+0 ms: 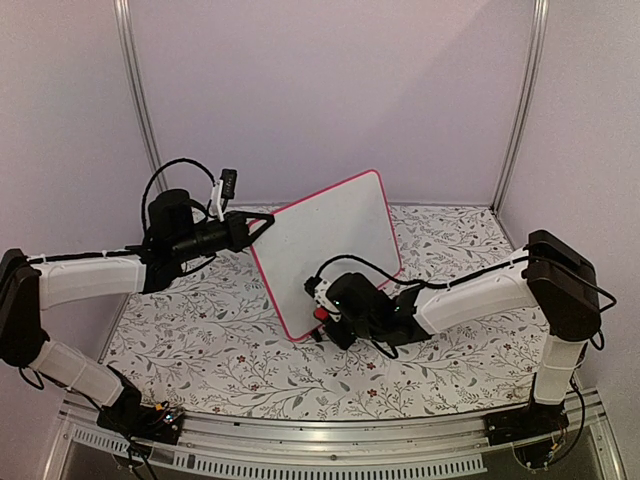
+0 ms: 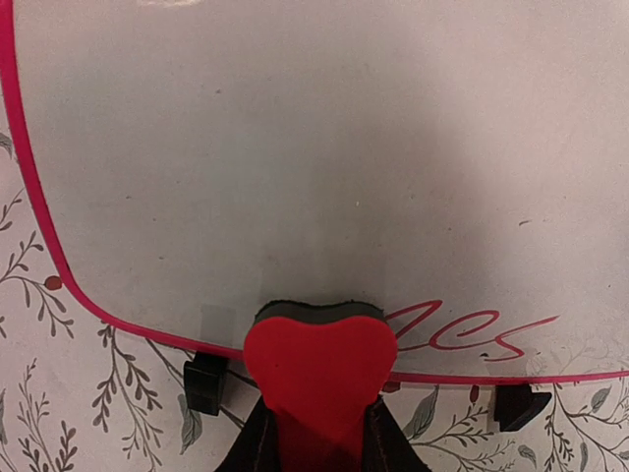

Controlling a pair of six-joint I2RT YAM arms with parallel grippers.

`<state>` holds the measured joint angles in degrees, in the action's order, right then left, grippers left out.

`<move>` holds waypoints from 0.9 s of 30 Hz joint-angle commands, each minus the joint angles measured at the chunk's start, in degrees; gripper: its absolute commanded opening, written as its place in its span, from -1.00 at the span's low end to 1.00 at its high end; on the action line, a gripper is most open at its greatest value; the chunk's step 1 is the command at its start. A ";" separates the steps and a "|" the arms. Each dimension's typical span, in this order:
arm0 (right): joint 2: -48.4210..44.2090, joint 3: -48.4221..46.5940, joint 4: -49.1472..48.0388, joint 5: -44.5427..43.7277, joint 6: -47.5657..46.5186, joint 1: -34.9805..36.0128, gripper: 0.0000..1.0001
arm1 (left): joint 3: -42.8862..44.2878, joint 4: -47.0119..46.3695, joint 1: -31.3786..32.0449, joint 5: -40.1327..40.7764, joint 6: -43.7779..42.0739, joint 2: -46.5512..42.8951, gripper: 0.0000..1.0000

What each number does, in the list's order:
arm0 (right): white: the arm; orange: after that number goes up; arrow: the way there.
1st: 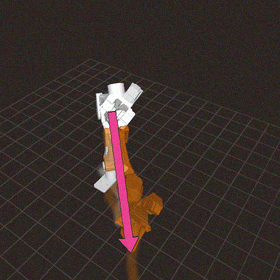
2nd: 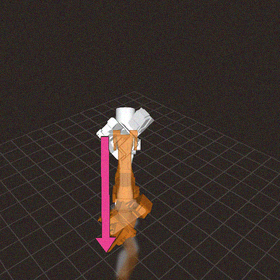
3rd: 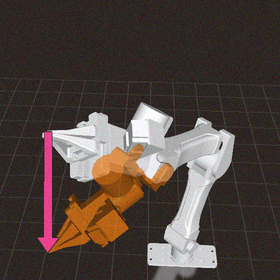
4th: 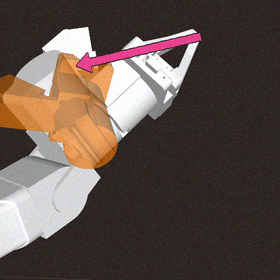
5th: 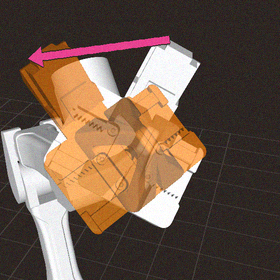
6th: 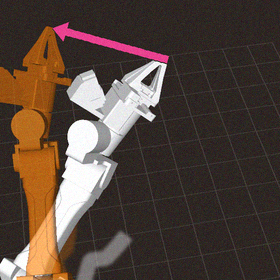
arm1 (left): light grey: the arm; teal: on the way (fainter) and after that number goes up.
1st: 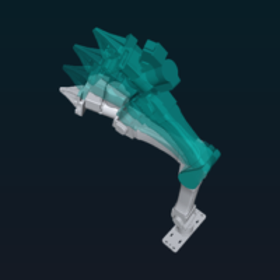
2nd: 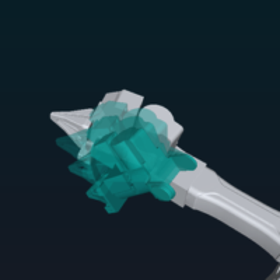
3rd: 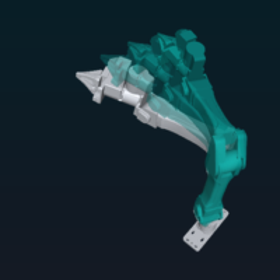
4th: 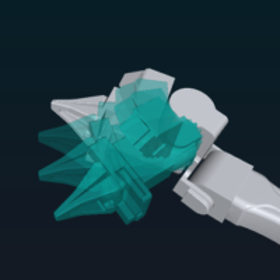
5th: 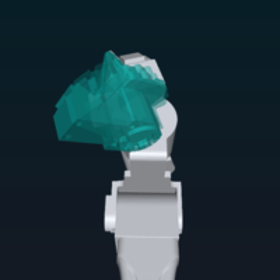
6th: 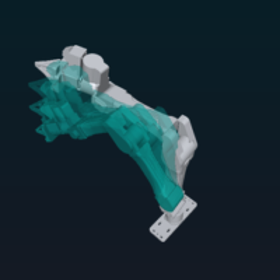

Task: Erase the whiteboard
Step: Erase the whiteboard at the center of the board.

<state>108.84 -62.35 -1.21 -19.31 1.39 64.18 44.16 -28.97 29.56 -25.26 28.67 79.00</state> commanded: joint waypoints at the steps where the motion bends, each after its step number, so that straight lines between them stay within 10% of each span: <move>1: 1.71 1.43 -0.97 1.47 0.63 -0.07 -0.55 | 0.75 -3.13 0.50 -1.26 0.68 0.41 -1.00; 27: -5.96 0.06 1.13 -1.86 -0.71 -0.11 -0.54 | 0.87 -3.07 0.51 -1.15 0.85 0.50 -1.00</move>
<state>107.77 -60.66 -0.23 -18.90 1.39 64.16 44.16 -29.28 29.56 -25.23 29.19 79.42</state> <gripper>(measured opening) 0.230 0.021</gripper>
